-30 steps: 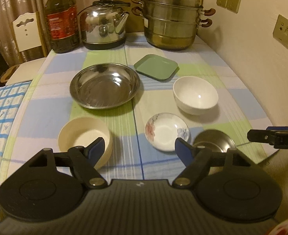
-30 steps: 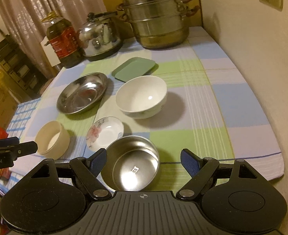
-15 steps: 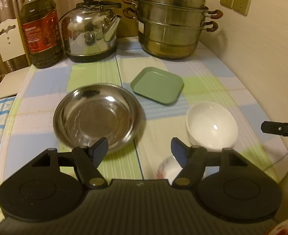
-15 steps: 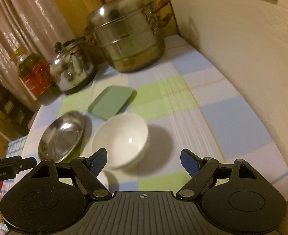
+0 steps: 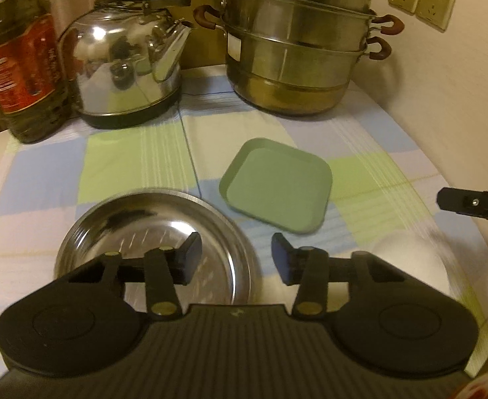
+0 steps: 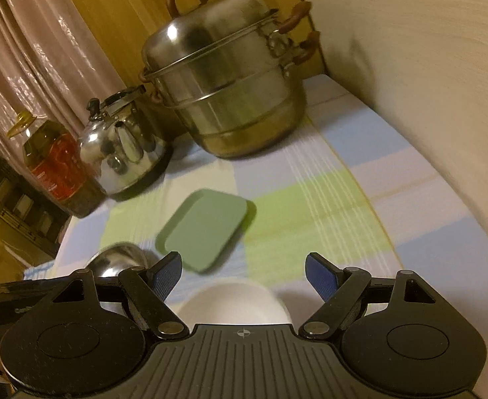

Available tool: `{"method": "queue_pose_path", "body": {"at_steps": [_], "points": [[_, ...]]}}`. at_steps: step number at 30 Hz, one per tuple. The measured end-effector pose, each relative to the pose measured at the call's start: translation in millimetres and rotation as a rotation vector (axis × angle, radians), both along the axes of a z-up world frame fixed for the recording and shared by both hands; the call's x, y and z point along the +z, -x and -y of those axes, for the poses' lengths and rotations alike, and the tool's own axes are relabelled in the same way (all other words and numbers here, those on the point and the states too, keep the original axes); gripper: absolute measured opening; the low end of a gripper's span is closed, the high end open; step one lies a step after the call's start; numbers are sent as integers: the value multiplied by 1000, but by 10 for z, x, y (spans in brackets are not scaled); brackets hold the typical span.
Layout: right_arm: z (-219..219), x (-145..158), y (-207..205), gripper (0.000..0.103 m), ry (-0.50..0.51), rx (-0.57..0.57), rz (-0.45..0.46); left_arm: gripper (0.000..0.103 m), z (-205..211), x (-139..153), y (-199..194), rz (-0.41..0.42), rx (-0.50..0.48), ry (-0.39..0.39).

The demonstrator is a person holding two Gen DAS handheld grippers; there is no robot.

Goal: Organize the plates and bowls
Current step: 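Reach the right tool toward the green square plate and straddle its rim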

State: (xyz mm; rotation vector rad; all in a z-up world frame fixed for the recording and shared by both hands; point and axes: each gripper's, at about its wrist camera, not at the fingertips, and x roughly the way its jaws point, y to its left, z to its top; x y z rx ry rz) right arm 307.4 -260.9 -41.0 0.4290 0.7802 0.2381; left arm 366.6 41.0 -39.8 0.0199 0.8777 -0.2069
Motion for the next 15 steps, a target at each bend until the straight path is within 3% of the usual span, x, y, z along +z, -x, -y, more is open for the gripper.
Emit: {"method": "queue_pose_path", "body": {"at_steps": [2, 4, 8, 15], "points": [[-51, -62, -176, 82, 12, 13, -4, 38, 1, -68, -171, -2, -13, 0], [-85, -130, -344, 69, 22, 34, -13, 34, 6, -128, -329, 2, -27, -2], [-143, -264, -673, 64, 33, 50, -41, 25, 24, -259, -618, -12, -59, -4], [-219, -479, -1085, 49, 26, 65, -89, 19, 6, -519, -1064, -85, -67, 0]]}}
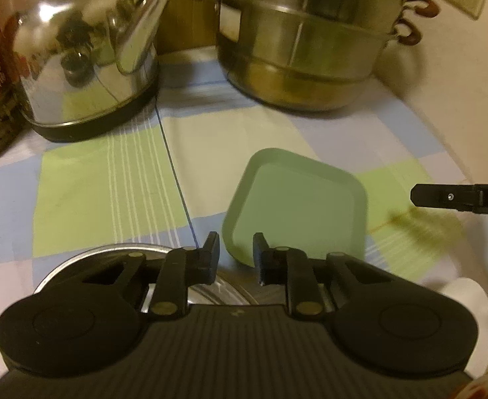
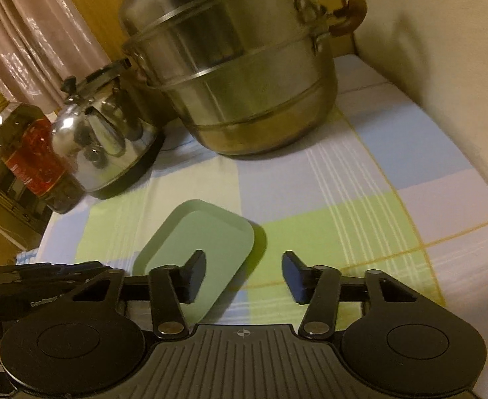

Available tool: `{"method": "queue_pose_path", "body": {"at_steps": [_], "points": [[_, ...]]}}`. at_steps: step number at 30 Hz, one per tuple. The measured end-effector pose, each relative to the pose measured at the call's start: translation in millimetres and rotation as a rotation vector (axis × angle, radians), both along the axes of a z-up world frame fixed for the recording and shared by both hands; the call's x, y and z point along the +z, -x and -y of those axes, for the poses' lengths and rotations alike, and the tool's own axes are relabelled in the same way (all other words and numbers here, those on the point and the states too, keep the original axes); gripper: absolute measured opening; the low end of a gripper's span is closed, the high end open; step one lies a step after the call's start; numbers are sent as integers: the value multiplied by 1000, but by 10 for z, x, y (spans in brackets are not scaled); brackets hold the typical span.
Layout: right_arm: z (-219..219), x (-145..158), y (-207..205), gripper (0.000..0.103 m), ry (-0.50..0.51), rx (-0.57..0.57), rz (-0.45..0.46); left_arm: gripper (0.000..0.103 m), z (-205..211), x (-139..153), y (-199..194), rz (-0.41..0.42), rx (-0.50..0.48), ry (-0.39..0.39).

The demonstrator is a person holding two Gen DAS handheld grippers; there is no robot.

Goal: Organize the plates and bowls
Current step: 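Reach the right tool toward the green square plate and straddle its rim, then close the right gripper on the green square plate's rim and lift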

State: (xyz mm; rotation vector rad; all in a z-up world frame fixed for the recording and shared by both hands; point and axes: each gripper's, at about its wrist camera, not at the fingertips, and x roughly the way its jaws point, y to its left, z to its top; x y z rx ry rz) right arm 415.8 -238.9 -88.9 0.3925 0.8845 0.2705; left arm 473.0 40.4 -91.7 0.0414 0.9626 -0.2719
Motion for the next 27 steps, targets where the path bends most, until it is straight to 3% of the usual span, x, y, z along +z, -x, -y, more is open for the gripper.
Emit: {"method": "queue_pose_path", "body": {"at_steps": [9, 17, 23, 27], "points": [[-133, -224, -366, 42, 15, -7, -51, 19, -88, -192, -326, -103, 59, 17], [-239, -378, -535, 28, 53, -3, -91, 19, -27, -292, -378, -140, 63, 31], [-276, -443, -552, 21, 56, -1, -103, 12, 4, -358, -398, -152, 69, 30], [-288, -472, -563, 8, 56, -1, -110, 11, 21, -350, -393, -141, 73, 26]]}}
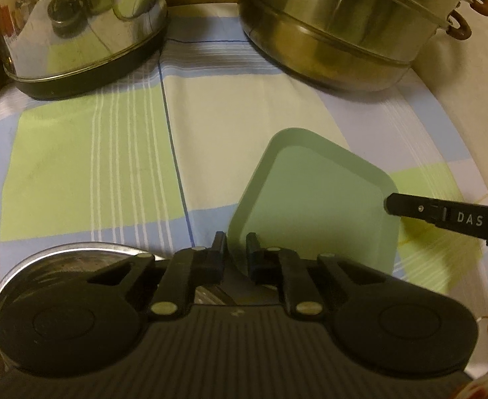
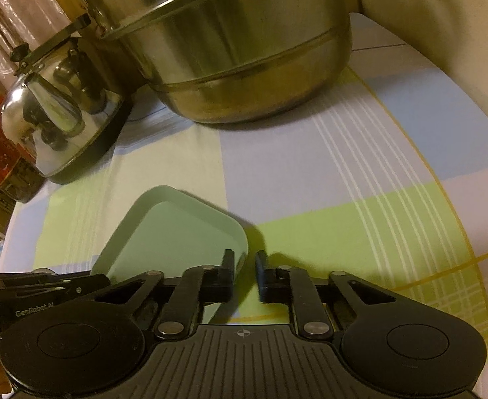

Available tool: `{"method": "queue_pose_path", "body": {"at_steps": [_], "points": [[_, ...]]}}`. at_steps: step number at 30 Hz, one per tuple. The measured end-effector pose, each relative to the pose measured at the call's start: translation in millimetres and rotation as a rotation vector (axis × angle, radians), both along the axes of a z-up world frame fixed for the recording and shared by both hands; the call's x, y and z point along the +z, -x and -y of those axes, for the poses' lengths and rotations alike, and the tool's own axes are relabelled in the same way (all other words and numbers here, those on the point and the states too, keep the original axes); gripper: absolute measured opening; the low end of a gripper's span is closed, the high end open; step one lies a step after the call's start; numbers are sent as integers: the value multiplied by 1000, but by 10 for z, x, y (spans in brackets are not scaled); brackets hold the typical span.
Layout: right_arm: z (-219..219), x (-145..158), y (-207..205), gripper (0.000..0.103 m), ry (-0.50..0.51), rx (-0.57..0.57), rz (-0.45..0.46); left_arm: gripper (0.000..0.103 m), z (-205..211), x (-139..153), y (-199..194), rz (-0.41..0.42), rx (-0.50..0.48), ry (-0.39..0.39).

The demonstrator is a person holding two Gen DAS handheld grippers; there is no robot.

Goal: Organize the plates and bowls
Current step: 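Close the right gripper on the green square plate's rim and lift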

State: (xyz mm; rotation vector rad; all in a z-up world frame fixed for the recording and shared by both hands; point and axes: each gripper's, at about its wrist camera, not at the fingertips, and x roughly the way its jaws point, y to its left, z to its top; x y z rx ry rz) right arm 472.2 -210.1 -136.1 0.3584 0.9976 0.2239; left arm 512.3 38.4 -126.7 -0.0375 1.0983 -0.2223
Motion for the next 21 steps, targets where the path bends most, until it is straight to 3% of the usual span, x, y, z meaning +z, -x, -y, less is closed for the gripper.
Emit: {"method": "queue_pose_path", "body": {"at_steps": [12, 21], "points": [[76, 118, 67, 6, -4, -18, 22, 8, 20, 86, 85, 37, -3, 30], [200, 417, 282, 6, -38, -42, 51, 8, 16, 370, 264, 77, 0, 77]]}}
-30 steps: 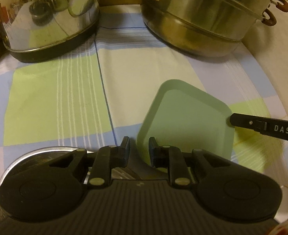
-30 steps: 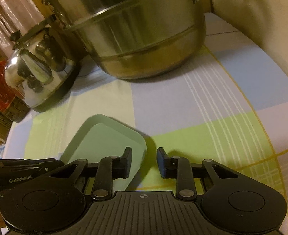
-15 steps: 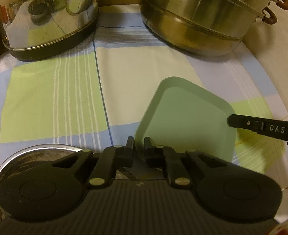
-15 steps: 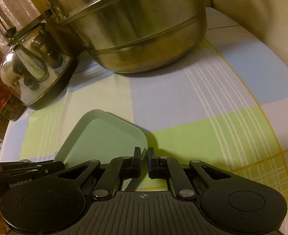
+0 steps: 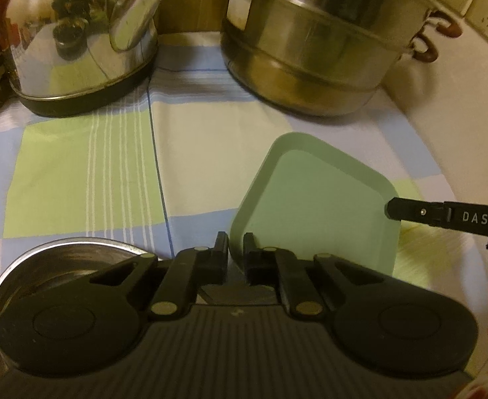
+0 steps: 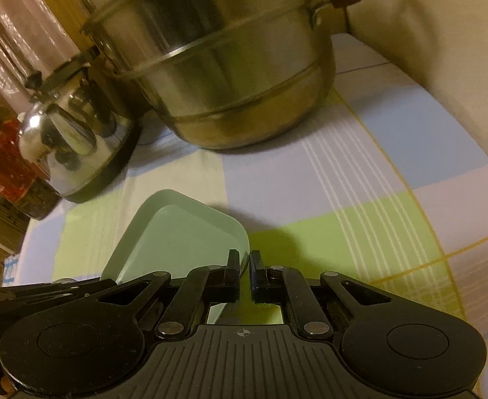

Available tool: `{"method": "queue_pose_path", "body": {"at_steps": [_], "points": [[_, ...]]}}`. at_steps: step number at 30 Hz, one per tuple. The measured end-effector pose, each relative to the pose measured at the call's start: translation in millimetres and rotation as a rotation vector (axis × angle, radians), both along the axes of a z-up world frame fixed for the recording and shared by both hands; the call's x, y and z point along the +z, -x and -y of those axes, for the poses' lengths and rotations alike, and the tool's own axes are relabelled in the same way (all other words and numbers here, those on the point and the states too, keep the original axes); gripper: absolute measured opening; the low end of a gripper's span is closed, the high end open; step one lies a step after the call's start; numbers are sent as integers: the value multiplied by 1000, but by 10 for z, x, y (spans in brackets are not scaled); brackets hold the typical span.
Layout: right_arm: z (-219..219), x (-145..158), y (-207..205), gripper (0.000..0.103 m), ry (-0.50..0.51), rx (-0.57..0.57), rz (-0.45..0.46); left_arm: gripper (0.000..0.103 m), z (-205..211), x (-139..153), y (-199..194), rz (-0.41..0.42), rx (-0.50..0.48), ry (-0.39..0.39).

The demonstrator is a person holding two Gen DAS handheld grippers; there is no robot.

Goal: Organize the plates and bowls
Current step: 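Close the right gripper on the green square plate's rim and lift, then carry the green plate with the right gripper into the steel plate and release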

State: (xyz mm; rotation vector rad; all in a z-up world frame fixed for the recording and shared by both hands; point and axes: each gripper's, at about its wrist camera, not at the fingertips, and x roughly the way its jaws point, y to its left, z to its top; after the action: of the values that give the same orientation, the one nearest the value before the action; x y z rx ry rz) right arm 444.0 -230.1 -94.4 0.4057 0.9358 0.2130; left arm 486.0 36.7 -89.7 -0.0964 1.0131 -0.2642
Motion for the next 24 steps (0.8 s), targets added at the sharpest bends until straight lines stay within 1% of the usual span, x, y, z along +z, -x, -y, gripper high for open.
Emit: {"method": "queue_pose_path", "body": {"at_steps": [6, 12, 17, 24], "points": [[23, 253, 254, 6, -16, 8, 20, 8, -18, 267, 276, 31, 12, 24], [-42, 479, 596, 6, -19, 29, 41, 8, -62, 497, 664, 58, 41, 38], [-129, 592, 888, 6, -16, 63, 51, 8, -166, 576, 1009, 64, 65, 35], [-386, 617, 1093, 6, -19, 133, 42, 8, -435, 587, 1387, 52, 122, 25]]}}
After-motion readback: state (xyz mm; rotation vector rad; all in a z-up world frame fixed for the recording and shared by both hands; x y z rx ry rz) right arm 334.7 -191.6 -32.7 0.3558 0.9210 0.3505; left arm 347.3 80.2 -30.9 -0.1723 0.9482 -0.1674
